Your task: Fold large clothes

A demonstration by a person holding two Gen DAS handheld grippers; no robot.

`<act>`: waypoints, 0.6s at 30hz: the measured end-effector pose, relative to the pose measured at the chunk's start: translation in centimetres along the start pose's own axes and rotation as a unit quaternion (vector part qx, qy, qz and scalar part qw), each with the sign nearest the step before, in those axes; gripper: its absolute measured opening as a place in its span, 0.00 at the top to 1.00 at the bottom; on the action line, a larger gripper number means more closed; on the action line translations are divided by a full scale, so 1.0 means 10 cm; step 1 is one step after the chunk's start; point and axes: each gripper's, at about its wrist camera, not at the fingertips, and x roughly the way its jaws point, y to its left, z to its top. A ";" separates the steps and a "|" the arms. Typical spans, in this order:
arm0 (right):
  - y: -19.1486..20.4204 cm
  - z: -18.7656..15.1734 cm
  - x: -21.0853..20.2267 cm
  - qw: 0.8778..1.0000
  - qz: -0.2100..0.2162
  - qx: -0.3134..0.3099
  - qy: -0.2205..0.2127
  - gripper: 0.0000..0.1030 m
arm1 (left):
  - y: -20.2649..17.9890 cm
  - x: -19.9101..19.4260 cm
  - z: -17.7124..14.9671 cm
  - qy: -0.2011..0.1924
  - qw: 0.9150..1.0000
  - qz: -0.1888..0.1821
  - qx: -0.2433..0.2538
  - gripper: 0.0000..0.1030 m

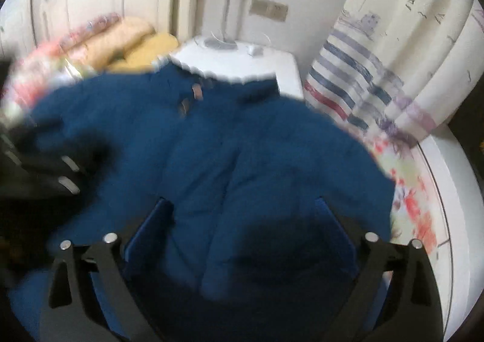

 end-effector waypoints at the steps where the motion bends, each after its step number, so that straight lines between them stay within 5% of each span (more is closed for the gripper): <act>1: -0.02 0.01 0.02 1.000 0.004 0.002 0.004 0.02 | 0.00 0.01 0.01 0.001 1.000 -0.001 0.000 0.04; 9: -0.16 0.03 0.12 0.998 0.052 0.024 0.019 0.02 | 0.02 0.03 0.02 0.006 1.000 -0.004 -0.005 0.04; 18: -0.09 0.05 0.05 0.999 0.025 0.020 0.040 0.02 | -0.03 0.06 0.05 0.020 1.000 0.018 0.000 0.04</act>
